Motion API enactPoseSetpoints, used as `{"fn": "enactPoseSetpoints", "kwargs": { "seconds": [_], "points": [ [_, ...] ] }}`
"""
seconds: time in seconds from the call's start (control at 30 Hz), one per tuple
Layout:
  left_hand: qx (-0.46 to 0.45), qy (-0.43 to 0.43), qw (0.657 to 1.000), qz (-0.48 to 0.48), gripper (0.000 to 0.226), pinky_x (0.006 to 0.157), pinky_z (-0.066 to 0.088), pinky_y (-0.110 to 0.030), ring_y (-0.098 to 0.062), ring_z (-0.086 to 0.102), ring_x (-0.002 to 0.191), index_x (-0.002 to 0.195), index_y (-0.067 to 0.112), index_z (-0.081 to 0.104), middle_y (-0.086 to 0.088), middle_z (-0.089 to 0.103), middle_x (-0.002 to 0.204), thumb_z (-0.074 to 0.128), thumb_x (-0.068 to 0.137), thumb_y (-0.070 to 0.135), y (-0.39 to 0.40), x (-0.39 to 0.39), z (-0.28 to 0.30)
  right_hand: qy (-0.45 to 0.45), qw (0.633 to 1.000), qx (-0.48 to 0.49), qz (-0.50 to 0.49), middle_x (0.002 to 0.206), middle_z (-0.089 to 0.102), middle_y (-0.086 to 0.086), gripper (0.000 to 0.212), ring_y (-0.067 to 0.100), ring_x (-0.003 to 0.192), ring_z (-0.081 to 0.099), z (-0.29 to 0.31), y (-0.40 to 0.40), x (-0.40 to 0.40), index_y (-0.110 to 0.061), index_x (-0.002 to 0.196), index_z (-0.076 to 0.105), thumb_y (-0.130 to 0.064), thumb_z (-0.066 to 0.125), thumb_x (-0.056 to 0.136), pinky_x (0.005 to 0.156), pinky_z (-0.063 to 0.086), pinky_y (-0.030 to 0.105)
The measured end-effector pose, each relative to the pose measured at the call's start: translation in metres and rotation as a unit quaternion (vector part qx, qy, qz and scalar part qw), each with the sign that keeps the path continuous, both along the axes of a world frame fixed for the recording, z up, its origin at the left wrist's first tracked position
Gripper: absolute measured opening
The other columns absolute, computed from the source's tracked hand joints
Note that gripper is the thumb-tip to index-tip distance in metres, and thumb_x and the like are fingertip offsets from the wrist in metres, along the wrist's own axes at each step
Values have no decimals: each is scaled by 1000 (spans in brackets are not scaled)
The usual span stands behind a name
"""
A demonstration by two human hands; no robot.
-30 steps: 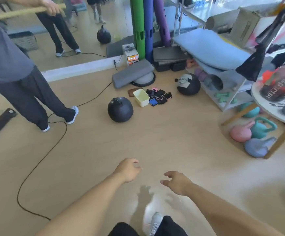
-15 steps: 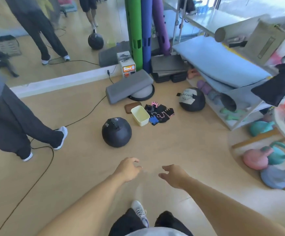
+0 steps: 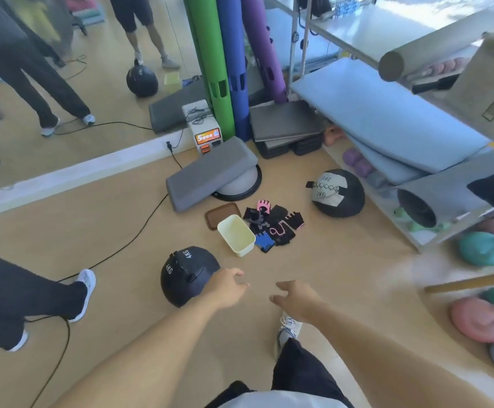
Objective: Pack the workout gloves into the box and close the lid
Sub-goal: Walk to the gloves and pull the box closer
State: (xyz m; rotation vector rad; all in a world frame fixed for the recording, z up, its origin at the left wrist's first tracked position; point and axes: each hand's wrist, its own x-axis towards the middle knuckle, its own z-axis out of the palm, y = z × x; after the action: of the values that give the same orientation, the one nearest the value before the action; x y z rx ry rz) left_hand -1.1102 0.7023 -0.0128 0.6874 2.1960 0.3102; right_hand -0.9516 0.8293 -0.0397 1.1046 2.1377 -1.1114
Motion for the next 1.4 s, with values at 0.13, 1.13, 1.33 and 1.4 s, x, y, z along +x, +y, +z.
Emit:
{"fn": "enactPoseSetpoints", "kwargs": {
  "seconds": [0.13,1.13,1.33,1.4],
  "points": [
    [-6,7,1000,22,48,102,43,-30,-23,53,130,139,22,58,-3,56,144,62,96,40,79,-48,-3,-7,999,7,34,150,52,1,62,25,135,51,2,85,-48,-23,152,43,-49,54,97,110,43,36],
    [-15,-28,993,112,44,102,50,-36,-22,57,119,137,21,58,-3,60,136,63,96,35,220,-135,-9,-16,982,-8,187,155,45,3,59,27,141,45,-10,223,-192,-25,155,38,-43,54,100,111,40,38],
    [-28,-32,991,124,44,102,46,-33,-21,54,126,136,23,59,-1,58,141,62,95,37,203,-167,-23,-17,984,-10,175,154,46,4,58,27,141,44,-27,223,-209,-23,154,38,-39,54,101,112,40,38],
    [-39,-44,991,124,42,101,46,-33,-20,55,123,134,23,60,-1,60,139,63,94,37,198,-179,-25,-24,988,-11,152,155,46,4,57,26,140,45,-29,223,-211,-23,155,38,-38,53,101,111,41,37]
  ]
}}
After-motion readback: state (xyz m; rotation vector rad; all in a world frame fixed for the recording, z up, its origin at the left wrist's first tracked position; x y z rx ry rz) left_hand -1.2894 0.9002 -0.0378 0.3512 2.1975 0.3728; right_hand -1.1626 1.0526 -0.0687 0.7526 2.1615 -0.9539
